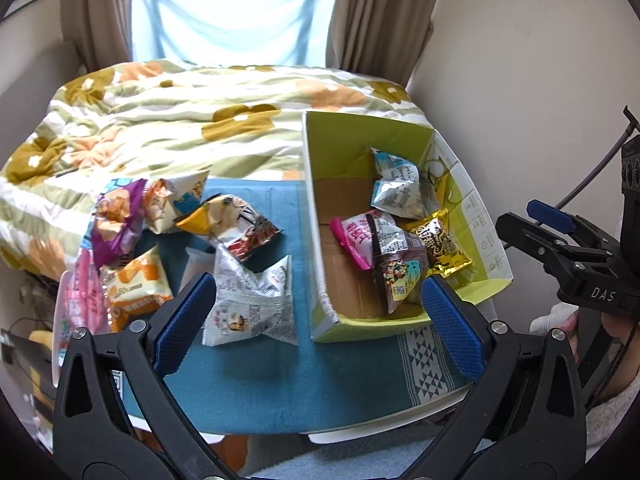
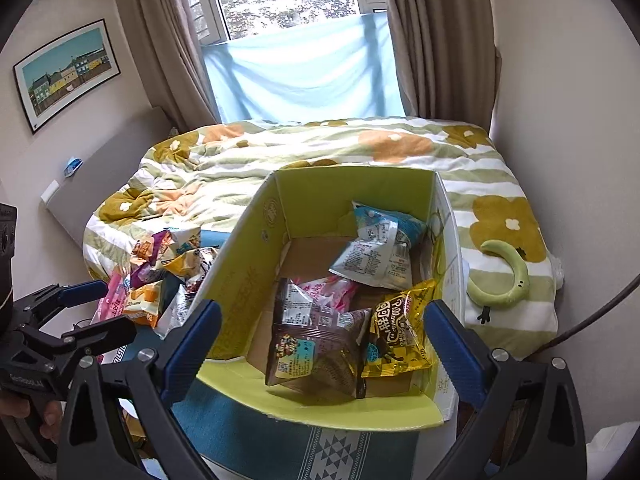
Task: Organize snacks
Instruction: 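Move both grippers back over the remaining snack bags on the table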
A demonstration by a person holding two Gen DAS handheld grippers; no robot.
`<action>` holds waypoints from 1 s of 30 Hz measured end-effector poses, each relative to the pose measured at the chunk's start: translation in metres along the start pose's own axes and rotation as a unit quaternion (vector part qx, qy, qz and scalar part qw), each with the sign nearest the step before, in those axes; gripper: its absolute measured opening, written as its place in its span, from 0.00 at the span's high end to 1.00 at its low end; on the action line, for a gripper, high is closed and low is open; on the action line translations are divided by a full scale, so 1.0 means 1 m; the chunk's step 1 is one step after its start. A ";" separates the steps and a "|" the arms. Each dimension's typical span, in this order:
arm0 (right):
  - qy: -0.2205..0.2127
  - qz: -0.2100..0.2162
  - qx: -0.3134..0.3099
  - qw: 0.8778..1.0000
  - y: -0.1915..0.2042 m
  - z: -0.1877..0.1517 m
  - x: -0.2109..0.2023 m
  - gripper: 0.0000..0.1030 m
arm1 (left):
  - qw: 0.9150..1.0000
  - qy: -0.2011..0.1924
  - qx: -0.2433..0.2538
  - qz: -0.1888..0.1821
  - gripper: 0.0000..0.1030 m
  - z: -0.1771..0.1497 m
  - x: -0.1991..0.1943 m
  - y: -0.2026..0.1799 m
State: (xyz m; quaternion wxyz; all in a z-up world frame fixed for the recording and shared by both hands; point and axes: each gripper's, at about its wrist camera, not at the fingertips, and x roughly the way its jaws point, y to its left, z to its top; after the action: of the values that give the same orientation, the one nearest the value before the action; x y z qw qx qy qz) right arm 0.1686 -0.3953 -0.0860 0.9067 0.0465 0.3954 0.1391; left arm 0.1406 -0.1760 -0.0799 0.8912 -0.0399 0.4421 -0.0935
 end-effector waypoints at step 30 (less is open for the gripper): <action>0.030 0.049 -0.039 0.998 0.231 -0.017 0.050 0.01 | 0.993 0.041 -0.099 0.058 0.01 -0.065 -0.035 0.271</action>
State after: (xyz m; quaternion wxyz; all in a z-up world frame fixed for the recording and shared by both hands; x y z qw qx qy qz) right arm 0.1393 -0.1601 -0.0878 0.8875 0.0264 0.4144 0.1997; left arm 0.1039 0.0976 -0.1338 0.8679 -0.0986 0.4869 0.0007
